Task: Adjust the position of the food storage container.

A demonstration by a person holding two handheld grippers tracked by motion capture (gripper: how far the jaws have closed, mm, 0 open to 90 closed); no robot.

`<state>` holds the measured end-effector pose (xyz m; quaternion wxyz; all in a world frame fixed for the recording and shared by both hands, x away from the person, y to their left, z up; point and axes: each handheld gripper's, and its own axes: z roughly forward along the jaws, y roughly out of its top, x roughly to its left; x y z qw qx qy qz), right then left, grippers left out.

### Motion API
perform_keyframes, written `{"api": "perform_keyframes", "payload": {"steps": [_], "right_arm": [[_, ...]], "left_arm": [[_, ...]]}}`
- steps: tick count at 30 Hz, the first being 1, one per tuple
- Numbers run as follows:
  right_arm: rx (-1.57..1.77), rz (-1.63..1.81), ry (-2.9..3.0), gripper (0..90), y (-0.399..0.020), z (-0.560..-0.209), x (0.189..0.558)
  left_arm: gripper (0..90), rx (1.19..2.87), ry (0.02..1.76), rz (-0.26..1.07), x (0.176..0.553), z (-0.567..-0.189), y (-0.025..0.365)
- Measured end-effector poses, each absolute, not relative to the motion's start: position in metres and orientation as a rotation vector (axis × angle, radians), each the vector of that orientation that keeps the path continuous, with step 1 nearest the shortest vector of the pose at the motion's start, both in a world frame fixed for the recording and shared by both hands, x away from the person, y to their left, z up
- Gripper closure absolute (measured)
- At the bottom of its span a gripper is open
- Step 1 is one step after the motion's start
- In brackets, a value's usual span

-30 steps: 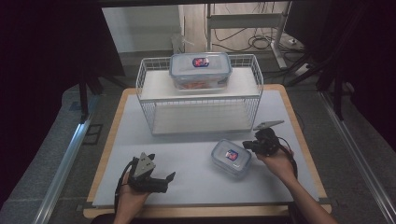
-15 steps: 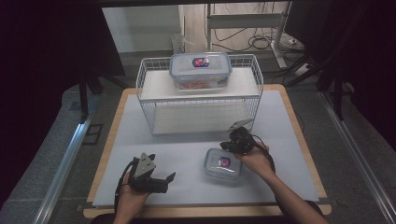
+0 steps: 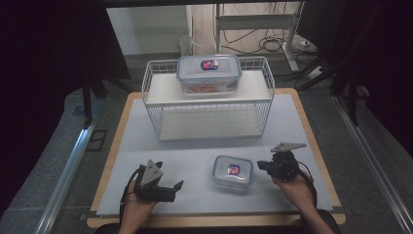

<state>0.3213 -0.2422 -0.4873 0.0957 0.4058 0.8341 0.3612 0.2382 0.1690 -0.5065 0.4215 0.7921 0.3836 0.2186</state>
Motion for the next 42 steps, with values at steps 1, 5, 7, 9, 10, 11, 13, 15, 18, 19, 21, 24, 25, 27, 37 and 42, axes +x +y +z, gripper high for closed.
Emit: {"api": "perform_keyframes", "payload": {"steps": [1, 5, 7, 9, 10, 11, 13, 15, 18, 19, 21, 24, 25, 27, 37, 42], "right_arm": [[1.228, 1.07, 2.488, 89.2, -0.245, -0.494, 0.315], [1.211, 1.071, 2.526, 89.1, -0.236, -0.498, 0.315], [1.2, 1.05, 2.53, 89.2, -0.231, -0.498, 0.317], [1.205, 1.064, 2.535, 89.2, -0.228, -0.499, 0.321], [1.205, 1.064, 2.535, 89.2, -0.228, -0.499, 0.321], [1.201, 1.069, 2.536, 89.3, -0.224, -0.499, 0.325], [1.198, 1.072, 2.541, 89.3, -0.222, -0.499, 0.326], [1.188, 1.086, 2.557, 89.3, -0.213, -0.5, 0.331], [1.154, 1.095, 2.585, 89.3, -0.202, -0.5, 0.332], [1.142, 1.094, 2.593, 89.3, -0.198, -0.5, 0.333], [1.123, 1.096, 2.604, 89.3, -0.191, -0.5, 0.333], [1.113, 1.097, 2.609, 89.3, -0.185, -0.5, 0.334], [1.104, 1.1, 2.612, 89.3, -0.181, -0.5, 0.335], [1.093, 1.098, 2.614, 89.3, -0.179, -0.5, 0.336], [0.927, 1.012, 2.513, 66.8, -0.195, -0.491, 0.325], [0.924, 1.017, 2.508, 51.6, -0.206, -0.496, 0.324]], "left_arm": [[3.9, 1.986, 0.961, 0.547, 0.238, -0.507, 0.169], [3.9, 1.989, 0.961, 0.546, 0.238, -0.507, 0.168], [3.9, 1.988, 0.963, 0.545, 0.239, -0.507, 0.168], [3.9, 1.986, 0.965, 0.539, 0.239, -0.508, 0.169], [3.9, 1.986, 0.965, 0.539, 0.239, -0.508, 0.169], [3.9, 1.989, 0.967, 0.535, 0.24, -0.508, 0.169], [3.9, 1.992, 0.966, 0.534, 0.24, -0.508, 0.168], [3.9, 1.995, 0.964, 0.534, 0.24, -0.508, 0.168], [4.0, 1.992, 0.967, 0.532, 0.24, -0.508, 0.168], [4.0, 1.993, 0.968, 0.532, 0.24, -0.509, 0.168], [4.0, 1.994, 0.967, 0.532, 0.24, -0.509, 0.168], [4.1, 1.99, 0.965, 0.53, 0.24, -0.508, 0.168], [4.1, 1.991, 0.967, 0.528, 0.24, -0.509, 0.167], [4.1, 1.993, 0.967, 0.526, 0.24, -0.509, 0.167], [9.1, 1.981, 0.993, 0.479, 0.241, -0.512, 0.177], [9.1, 1.994, 1.008, 0.492, 0.242, -0.514, 0.18]]}}
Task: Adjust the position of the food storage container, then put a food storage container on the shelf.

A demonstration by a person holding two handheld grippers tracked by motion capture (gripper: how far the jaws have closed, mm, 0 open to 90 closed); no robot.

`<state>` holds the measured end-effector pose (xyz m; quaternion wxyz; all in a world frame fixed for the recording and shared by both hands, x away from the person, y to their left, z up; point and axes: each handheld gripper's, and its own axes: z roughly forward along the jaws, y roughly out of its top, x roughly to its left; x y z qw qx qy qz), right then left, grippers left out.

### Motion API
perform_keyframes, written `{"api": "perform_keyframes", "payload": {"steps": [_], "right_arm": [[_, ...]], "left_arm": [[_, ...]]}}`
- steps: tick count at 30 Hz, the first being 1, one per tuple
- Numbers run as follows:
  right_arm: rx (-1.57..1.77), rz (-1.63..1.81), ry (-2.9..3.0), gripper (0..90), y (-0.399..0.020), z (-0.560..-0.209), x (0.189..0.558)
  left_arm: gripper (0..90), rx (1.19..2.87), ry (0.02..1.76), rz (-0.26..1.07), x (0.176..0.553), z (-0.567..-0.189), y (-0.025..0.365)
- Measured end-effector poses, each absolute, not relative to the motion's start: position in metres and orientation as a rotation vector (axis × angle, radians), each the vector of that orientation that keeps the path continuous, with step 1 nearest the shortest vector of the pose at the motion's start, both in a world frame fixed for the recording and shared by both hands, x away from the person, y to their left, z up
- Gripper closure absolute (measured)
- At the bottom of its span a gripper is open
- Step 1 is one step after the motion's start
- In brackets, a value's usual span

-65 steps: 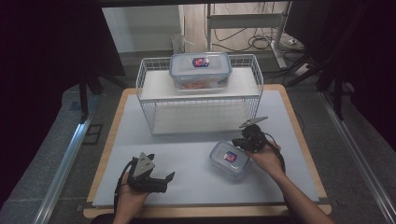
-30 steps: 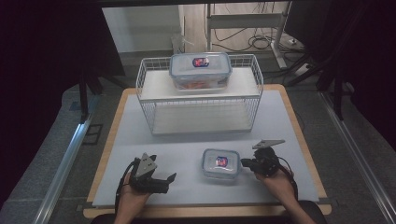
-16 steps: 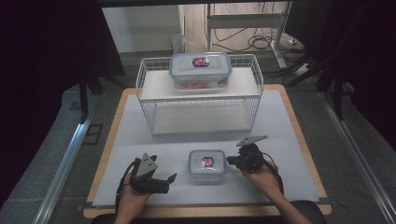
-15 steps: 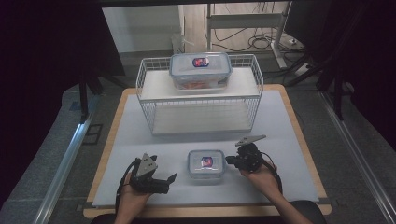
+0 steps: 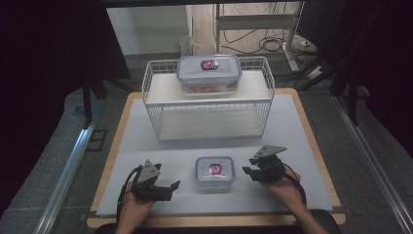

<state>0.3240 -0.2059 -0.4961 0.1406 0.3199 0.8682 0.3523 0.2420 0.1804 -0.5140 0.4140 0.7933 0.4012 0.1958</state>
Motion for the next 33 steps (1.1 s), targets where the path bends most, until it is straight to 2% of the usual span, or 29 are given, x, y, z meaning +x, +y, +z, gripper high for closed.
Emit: {"api": "perform_keyframes", "payload": {"steps": [1, 2, 3, 4, 6, 7, 8, 10, 21, 27, 33], "right_arm": [[0.926, 1.023, 2.501, 44.1, -0.212, -0.497, 0.325], [0.926, 1.023, 2.501, 44.1, -0.212, -0.497, 0.325], [0.926, 1.031, 2.491, 37.0, -0.216, -0.498, 0.325], [0.926, 1.031, 2.491, 37.0, -0.216, -0.498, 0.325], [0.927, 1.037, 2.497, 32.0, -0.22, -0.5, 0.325], [0.927, 1.042, 2.507, 26.6, -0.222, -0.503, 0.323], [0.927, 1.042, 2.507, 26.6, -0.222, -0.503, 0.323], [0.935, 1.064, 2.533, 20.8, -0.222, -0.506, 0.323], [0.936, 1.076, 2.535, 15.2, -0.223, -0.509, 0.326], [0.916, 1.084, 2.523, 13.4, -0.223, -0.507, 0.326], [0.825, 1.127, 2.543, 7.0, -0.222, -0.505, 0.325]], "left_arm": [[9.2, 1.991, 1.013, 0.492, 0.242, -0.514, 0.18], [9.2, 1.991, 1.015, 0.49, 0.242, -0.515, 0.18], [9.3, 1.989, 1.012, 0.493, 0.242, -0.515, 0.179], [9.3, 1.989, 1.009, 0.498, 0.242, -0.515, 0.179], [9.1, 1.988, 1.0, 0.51, 0.243, -0.516, 0.179], [7.9, 1.987, 0.998, 0.51, 0.244, -0.517, 0.179], [7.9, 1.988, 1.003, 0.506, 0.245, -0.518, 0.18], [6.4, 2.004, 1.004, 0.496, 0.248, -0.521, 0.18], [5.7, 2.023, 1.012, 0.472, 0.248, -0.521, 0.176], [5.8, 1.995, 1.04, 0.392, 0.25, -0.519, 0.176], [4.9, 1.984, 1.038, 0.373, 0.25, -0.516, 0.174]]}}
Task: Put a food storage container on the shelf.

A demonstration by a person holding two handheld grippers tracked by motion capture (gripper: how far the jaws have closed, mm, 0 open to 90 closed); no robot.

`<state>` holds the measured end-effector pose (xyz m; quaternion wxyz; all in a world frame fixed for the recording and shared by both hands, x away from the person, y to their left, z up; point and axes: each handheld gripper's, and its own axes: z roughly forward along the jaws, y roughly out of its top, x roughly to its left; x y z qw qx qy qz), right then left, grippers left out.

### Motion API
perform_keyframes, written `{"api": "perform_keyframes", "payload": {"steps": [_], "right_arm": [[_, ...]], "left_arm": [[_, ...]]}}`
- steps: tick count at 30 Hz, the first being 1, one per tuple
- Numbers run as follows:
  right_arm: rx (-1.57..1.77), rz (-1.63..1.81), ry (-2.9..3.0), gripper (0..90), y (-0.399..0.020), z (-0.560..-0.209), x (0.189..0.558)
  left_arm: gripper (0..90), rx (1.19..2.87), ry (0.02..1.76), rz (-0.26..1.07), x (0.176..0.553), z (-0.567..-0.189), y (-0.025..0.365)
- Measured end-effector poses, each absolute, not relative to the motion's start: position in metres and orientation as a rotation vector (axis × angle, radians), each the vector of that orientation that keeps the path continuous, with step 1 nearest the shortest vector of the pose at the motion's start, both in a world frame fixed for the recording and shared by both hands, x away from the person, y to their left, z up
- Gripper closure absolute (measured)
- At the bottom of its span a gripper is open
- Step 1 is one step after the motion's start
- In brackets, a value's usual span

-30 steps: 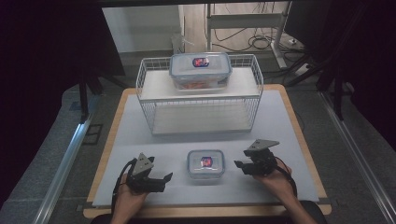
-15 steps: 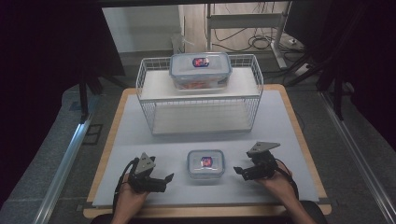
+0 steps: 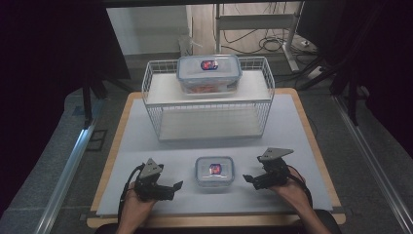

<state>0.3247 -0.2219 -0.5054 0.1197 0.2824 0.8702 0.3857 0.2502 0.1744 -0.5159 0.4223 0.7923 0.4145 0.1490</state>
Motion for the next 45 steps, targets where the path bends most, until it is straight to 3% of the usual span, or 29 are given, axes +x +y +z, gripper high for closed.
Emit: {"api": "perform_keyframes", "payload": {"steps": [14, 22, 30, 34, 41, 45], "right_arm": [[0.995, 1.213, 2.641, 1.8, -0.214, -0.501, 0.33], [1.056, 1.307, 2.677, 26.8, -0.201, -0.492, 0.336], [1.135, 1.343, 2.774, 26.9, -0.185, -0.506, 0.349], [1.192, 1.378, 2.822, 27.1, -0.181, -0.51, 0.352], [1.211, 1.383, 2.851, 31.1, -0.176, -0.511, 0.351], [1.239, 1.393, 2.842, 36.6, -0.18, -0.509, 0.35]], "left_arm": [[8.4, 1.976, 0.982, 0.264, 0.268, -0.512, 0.153], [18.1, 1.925, 0.99, 0.161, 0.288, -0.512, 0.145], [19.3, 1.958, 0.981, 0.008, 0.309, -0.523, 0.132], [19.1, 1.935, 0.969, -0.13, 0.313, -0.53, 0.128], [18.9, 1.929, 0.977, -0.187, 0.315, -0.532, 0.123], [24.8, 1.929, 0.984, -0.198, 0.311, -0.529, 0.125]]}}
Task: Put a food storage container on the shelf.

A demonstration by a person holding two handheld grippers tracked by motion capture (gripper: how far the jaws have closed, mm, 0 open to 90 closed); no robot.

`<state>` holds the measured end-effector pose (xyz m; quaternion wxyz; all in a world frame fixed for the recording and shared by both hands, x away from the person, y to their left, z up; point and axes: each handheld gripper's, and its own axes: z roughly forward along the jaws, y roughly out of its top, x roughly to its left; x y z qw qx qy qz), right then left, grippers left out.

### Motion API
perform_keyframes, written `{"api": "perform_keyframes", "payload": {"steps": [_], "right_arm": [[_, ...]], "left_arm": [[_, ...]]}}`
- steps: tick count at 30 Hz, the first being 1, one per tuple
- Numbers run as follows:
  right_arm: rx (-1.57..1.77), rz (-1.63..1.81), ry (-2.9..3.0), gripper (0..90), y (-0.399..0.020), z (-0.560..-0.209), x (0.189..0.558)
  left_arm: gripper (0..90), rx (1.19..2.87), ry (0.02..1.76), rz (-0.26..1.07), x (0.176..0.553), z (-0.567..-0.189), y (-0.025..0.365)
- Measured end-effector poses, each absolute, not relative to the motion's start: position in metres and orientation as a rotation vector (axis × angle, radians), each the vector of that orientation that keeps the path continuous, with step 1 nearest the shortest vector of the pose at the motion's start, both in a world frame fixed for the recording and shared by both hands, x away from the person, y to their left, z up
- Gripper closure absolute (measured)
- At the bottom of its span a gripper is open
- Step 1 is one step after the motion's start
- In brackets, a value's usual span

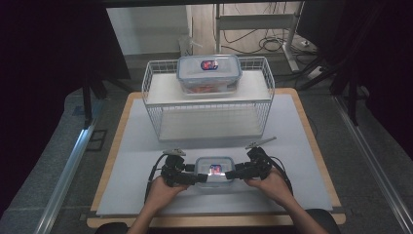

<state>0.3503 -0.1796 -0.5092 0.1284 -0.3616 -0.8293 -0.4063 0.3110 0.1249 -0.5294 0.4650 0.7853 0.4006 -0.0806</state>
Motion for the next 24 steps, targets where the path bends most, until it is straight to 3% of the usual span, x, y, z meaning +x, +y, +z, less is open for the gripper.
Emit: {"api": "perform_keyframes", "payload": {"steps": [4, 5, 10, 13, 24], "right_arm": [[-1.064, -1.175, -2.379, 40.9, -0.183, -0.509, 0.348], [-1.063, -1.178, -2.362, 44.4, -0.186, -0.509, 0.346], [-1.071, -1.188, -2.348, 48.9, -0.19, -0.507, 0.343], [-1.059, -1.215, -2.323, 54.7, -0.194, -0.506, 0.34], [-1.064, -1.233, -2.287, 56.4, -0.196, -0.508, 0.333]], "left_arm": [[30.0, 1.934, 0.975, -0.193, 0.307, -0.527, 0.127], [35.6, 1.926, 0.973, -0.191, 0.306, -0.527, 0.128], [38.9, 1.939, 0.957, -0.2, 0.302, -0.525, 0.13], [47.4, 1.903, 0.952, -0.235, 0.301, -0.525, 0.138], [51.5, 1.89, 0.949, -0.232, 0.294, -0.525, 0.14]]}}
